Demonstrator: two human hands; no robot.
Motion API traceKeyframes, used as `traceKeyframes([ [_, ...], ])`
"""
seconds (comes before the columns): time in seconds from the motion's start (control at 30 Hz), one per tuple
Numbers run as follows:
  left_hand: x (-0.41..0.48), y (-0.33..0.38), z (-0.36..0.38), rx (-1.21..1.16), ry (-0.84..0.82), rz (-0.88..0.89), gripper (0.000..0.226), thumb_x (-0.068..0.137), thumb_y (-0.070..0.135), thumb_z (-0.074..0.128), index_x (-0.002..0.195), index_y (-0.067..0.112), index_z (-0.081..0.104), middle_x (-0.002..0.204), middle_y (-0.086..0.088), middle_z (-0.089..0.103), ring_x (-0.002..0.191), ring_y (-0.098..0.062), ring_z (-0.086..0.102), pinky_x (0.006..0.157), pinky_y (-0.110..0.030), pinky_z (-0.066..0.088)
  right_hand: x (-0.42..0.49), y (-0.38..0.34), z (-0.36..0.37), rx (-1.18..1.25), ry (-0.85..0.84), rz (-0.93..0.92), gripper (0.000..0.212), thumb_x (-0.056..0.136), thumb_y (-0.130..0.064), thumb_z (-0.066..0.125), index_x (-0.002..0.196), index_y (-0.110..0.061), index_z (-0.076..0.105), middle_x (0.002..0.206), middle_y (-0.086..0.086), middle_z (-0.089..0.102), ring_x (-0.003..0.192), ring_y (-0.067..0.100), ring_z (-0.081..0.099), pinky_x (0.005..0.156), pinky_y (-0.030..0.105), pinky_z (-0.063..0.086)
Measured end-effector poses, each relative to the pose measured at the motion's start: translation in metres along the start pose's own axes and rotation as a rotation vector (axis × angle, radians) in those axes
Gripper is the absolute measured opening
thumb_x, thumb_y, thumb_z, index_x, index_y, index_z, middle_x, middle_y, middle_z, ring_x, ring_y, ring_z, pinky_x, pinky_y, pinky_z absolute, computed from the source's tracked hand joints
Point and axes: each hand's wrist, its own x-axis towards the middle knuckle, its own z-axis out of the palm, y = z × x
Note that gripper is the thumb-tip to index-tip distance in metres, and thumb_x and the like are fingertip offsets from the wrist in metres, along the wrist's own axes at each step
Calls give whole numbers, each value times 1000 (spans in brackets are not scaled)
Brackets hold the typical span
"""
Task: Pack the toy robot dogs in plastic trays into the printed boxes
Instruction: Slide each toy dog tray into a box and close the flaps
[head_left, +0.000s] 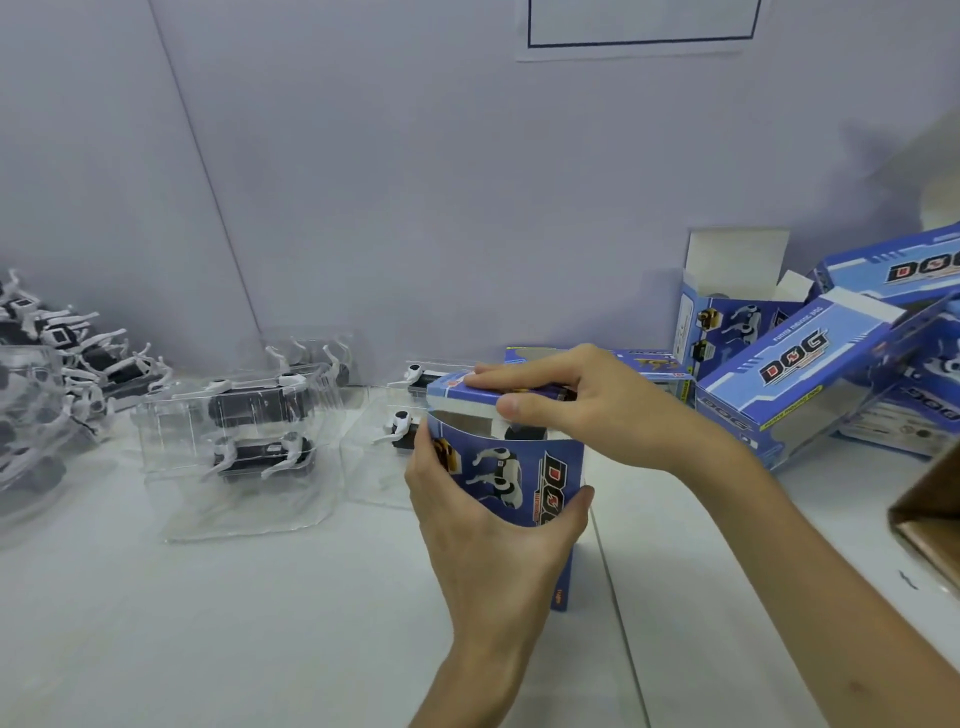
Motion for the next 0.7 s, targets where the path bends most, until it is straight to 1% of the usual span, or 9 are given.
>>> traceKeyframes([
  [0.07, -1, 0, 0, 1, -2, 2, 128, 44, 53, 88, 152, 31, 24, 129, 35, 37, 123, -2, 49, 89, -5, 42, -1, 0, 1, -28, -13, 3, 26, 95, -34, 64, 116, -49, 69, 122, -37, 60, 114, -7, 58, 69, 13, 55],
  [0.17, -1, 1, -2, 16, -1, -16, 130, 43, 54, 88, 153, 31, 22, 130, 36, 35, 121, 7, 47, 89, -3, 40, -1, -2, 4, -90, -10, 12, 27, 95, -32, 65, 119, -44, 69, 132, -29, 60, 121, 2, 57, 79, 26, 61],
  [0.2, -1, 2, -3, 35, -1, -21, 132, 42, 56, 87, 153, 30, 22, 130, 34, 35, 120, 7, 47, 91, -7, 43, -1, -3, 4, -103, -11, 19, 28, 95, -32, 65, 121, -43, 69, 134, -26, 60, 123, 5, 56, 80, 31, 62],
  [0.27, -1, 2, -4, 87, -10, -35, 135, 42, 62, 85, 155, 30, 18, 133, 24, 37, 121, 0, 48, 98, -26, 49, -1, -7, 5, -127, -22, 35, 30, 96, -32, 63, 124, -43, 67, 138, -25, 57, 127, 6, 53, 85, 35, 61],
  [0.33, -2, 1, -4, 137, -26, -37, 138, 42, 66, 82, 156, 29, 13, 141, 13, 36, 127, -8, 46, 104, -42, 48, -2, -10, 5, -227, -65, 35, 33, 100, -35, 57, 130, -47, 61, 144, -28, 50, 135, 1, 43, 102, 36, 51],
  [0.43, 0, 0, -4, 193, -69, -23, 142, 44, 71, 79, 158, 24, 8, 148, 3, 34, 134, -11, 38, 107, -46, 44, -6, -15, 8, -535, -171, 31, 41, 105, -44, 39, 144, -53, 40, 155, -34, 27, 146, -5, 21, 120, 37, 26],
  [0.5, 3, -1, -4, 208, -116, -23, 143, 47, 73, 77, 159, 23, 4, 151, 2, 31, 137, -15, 37, 108, -46, 44, -8, -19, 9, -659, -204, 61, 48, 104, -51, 34, 150, -52, 26, 158, -34, 15, 148, -6, 11, 122, 39, 18],
  [0.57, 5, -1, -5, 198, -152, -13, 143, 49, 71, 79, 160, 24, 2, 153, 4, 29, 139, -12, 34, 109, -46, 43, -11, -23, 10, -720, -217, 93, 54, 102, -53, 37, 153, -52, 19, 160, -33, 9, 148, -4, 9, 122, 39, 18],
  [0.7, 9, 1, -7, 197, -106, 158, 129, 58, 64, 82, 158, 25, 9, 159, 0, 24, 148, -12, 26, 113, -45, 41, -10, -28, 10, -740, -209, 93, 55, 104, -47, 38, 154, -48, 17, 162, -29, 10, 149, 0, 12, 121, 39, 20],
])
